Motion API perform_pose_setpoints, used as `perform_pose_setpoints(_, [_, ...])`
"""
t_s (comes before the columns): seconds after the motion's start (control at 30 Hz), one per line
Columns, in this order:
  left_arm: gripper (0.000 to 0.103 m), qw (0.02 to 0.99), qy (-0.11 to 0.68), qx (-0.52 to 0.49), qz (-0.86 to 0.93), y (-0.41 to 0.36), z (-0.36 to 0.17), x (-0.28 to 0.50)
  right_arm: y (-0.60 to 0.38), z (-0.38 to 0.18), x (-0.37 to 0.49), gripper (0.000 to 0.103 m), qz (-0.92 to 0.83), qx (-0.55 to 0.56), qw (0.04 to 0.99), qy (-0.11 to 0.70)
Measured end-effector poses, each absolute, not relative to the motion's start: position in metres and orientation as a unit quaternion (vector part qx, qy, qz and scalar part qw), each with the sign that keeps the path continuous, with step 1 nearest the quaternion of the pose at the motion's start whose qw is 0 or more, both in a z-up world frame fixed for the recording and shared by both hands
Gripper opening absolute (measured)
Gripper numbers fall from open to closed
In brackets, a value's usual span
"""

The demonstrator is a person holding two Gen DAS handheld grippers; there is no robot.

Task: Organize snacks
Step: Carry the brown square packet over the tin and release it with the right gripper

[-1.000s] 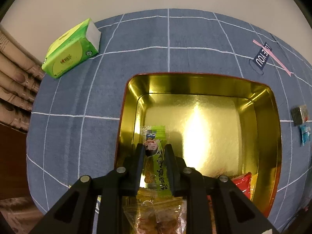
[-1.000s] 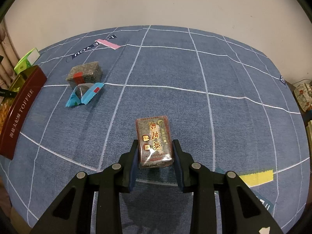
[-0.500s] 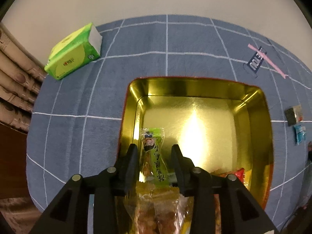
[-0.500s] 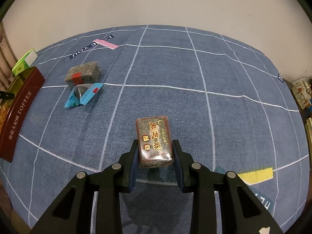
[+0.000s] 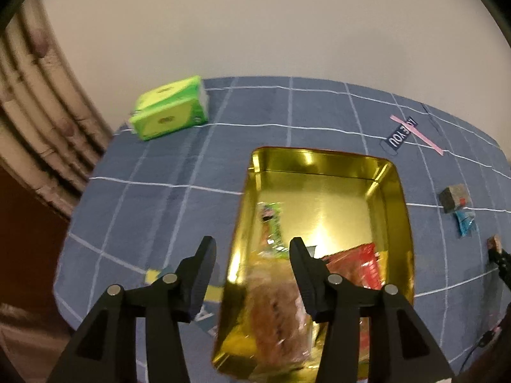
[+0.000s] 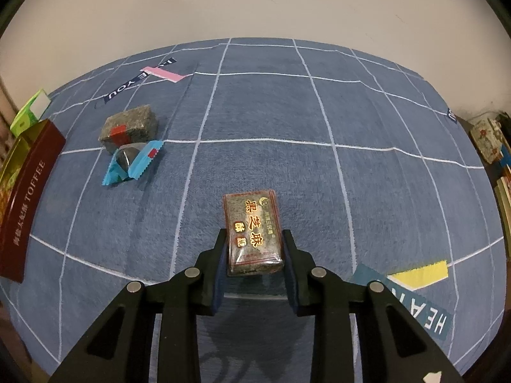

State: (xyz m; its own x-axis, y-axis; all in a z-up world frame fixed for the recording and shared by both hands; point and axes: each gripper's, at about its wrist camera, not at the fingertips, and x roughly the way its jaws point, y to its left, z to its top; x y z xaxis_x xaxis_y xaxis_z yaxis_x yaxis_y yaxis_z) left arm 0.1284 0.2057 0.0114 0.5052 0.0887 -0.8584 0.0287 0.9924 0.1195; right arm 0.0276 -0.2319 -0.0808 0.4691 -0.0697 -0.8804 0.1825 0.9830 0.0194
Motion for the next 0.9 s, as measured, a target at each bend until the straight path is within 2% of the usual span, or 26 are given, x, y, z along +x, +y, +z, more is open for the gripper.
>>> perform_pose_setpoints(0.27, [0.051, 0.87, 0.491, 0.02, 0.034, 0.231, 0.012, 0.091, -0.206, -0.049, 0.032, 0.028, -0.052, 0.05, 0.873, 0.481])
perform_pose_setpoints(0.33, [0.054, 0.869, 0.492, 0.011, 0.045, 0.237, 0.01, 0.085, -0.191, -0.038, 0.036, 0.028, -0.035, 0.045, 0.88, 0.472])
perform_pose_setpoints(0.37, [0.061, 0.869, 0.492, 0.008, 0.051, 0.24, 0.009, 0.082, -0.181, -0.032, 0.039, 0.028, -0.022, 0.043, 0.882, 0.469])
perform_pose_setpoints(0.4, [0.063, 0.869, 0.491, 0.004, 0.058, 0.243, 0.009, 0.078, -0.172, -0.028, 0.042, 0.028, -0.011, 0.042, 0.883, 0.467])
perform_pose_setpoints(0.9, [0.063, 0.864, 0.485, -0.019, 0.131, 0.28, 0.003, 0.045, -0.011, -0.002, 0.101, 0.028, 0.14, -0.015, 0.88, 0.453])
